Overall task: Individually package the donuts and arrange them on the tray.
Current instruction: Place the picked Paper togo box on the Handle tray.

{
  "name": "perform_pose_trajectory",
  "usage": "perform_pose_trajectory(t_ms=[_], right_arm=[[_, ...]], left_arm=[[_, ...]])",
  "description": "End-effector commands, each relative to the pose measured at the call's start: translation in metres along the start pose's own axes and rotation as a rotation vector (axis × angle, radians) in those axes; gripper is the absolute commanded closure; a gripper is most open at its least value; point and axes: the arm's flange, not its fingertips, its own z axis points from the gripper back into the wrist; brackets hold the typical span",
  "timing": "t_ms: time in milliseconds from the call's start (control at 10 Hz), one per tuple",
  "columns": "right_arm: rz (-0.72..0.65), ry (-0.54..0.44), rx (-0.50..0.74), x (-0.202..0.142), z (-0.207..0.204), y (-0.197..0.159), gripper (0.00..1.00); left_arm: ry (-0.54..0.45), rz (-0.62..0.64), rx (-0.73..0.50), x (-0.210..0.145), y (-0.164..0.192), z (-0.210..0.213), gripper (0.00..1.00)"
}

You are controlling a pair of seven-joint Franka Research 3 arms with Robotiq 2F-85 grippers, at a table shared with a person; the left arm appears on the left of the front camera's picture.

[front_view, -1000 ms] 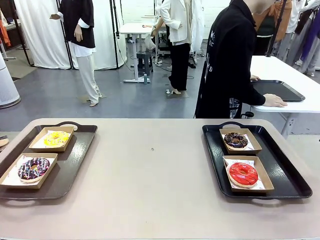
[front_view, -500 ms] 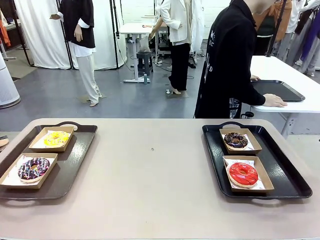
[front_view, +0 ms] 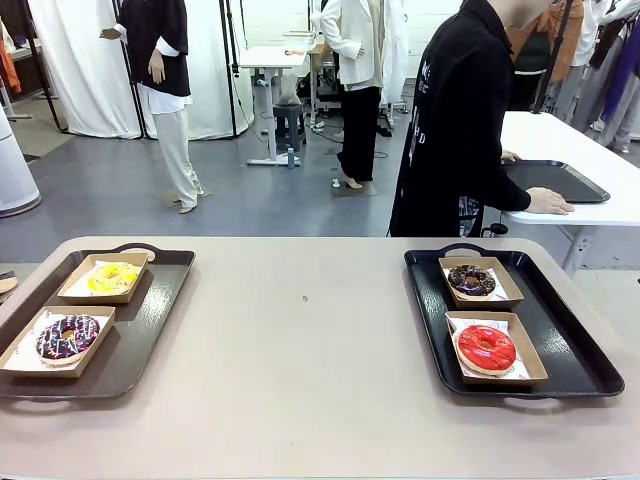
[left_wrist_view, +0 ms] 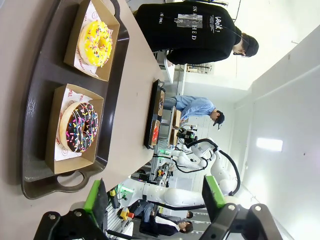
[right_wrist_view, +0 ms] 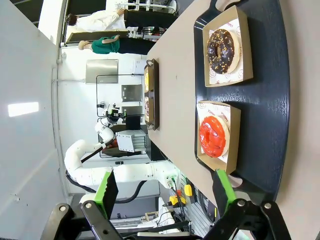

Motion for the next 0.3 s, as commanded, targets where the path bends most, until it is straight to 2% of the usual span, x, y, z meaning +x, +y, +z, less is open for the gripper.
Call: perform_pose_trajectory(t_ms=[0, 200], right_arm=[[0.007, -0.010, 0.009, 0.0014, 0.0008, 0.0016, 0.00], [0.007, -0.010, 0.009, 0.0014, 0.0008, 0.0016, 0.00]], left_arm=[[-0.004, -0.004, -0.003, -0.0011, -0.0016, 0.0017, 0.00], [-0.004, -0.004, -0.003, -0.0011, -0.0016, 0.0017, 0.00]])
